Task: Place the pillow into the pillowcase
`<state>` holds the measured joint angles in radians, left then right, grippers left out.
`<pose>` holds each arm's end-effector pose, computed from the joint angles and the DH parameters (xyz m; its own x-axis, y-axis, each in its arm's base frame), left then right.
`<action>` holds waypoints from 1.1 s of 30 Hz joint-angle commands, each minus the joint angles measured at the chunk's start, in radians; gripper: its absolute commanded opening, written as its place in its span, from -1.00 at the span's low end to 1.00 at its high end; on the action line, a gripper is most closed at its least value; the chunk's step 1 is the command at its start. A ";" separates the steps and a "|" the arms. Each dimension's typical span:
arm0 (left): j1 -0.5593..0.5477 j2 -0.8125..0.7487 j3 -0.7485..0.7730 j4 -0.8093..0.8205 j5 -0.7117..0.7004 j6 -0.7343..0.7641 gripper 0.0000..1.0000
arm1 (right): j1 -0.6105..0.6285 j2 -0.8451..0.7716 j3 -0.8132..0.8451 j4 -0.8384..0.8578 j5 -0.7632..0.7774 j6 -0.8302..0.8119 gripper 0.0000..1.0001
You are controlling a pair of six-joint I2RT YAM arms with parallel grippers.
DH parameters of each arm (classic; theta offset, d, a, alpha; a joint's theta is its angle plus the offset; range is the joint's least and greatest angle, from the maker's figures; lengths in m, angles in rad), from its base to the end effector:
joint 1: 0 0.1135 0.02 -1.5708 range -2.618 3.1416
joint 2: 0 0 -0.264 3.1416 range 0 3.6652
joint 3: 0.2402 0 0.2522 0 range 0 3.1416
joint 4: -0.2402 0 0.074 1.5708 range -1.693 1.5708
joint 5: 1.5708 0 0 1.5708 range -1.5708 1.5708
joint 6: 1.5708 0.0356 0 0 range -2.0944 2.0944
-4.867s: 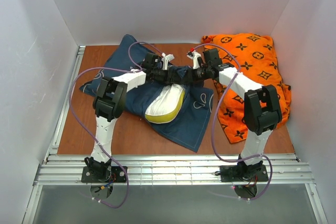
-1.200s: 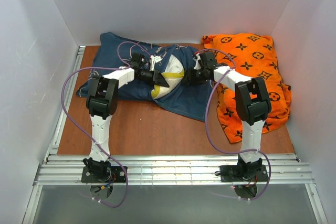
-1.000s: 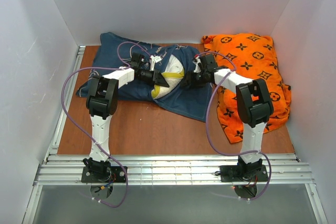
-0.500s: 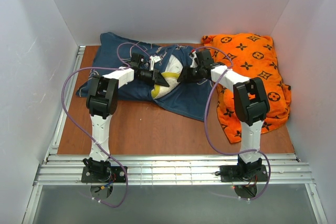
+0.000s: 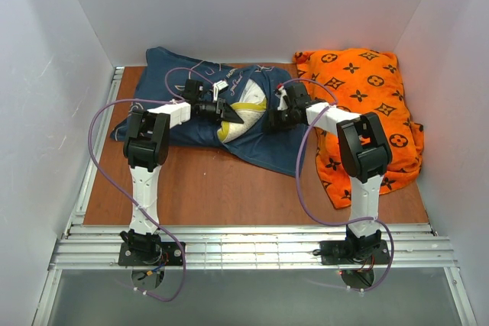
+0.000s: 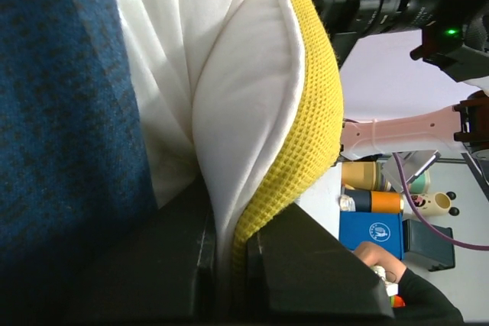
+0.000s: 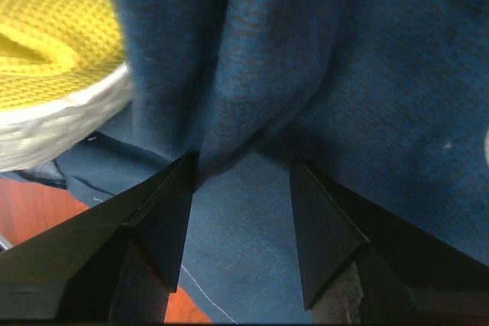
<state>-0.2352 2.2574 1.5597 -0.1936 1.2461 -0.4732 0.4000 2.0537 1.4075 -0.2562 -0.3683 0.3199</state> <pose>0.4465 -0.1417 0.1399 -0.9712 0.0832 -0.2234 0.2370 0.2352 -0.9426 0.4009 0.1834 0.1636 -0.8651 -0.0472 -0.4994 -0.3126 0.8293 0.4631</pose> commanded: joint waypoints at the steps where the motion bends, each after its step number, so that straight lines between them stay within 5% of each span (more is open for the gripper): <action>1: 0.010 0.004 -0.018 0.009 0.056 -0.054 -1.00 | 0.005 -0.023 0.019 0.014 0.029 -0.019 -0.05; 8: 0.010 -0.013 -0.039 0.017 0.062 -0.059 -1.00 | 0.003 0.034 0.087 0.031 0.028 0.056 0.06; 19: 0.010 -0.009 -0.038 0.054 0.070 -0.088 -1.00 | 0.005 -0.092 0.034 0.051 -0.038 0.080 0.18; 33: 0.007 -0.027 -0.090 0.255 0.133 -0.261 -1.00 | 0.014 0.066 0.088 0.070 0.078 0.133 0.13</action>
<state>-0.2310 2.2597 1.5070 -0.0208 1.3010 -0.6178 0.4076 2.1136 1.4689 -0.2272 -0.3462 0.4282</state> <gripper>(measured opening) 0.050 0.560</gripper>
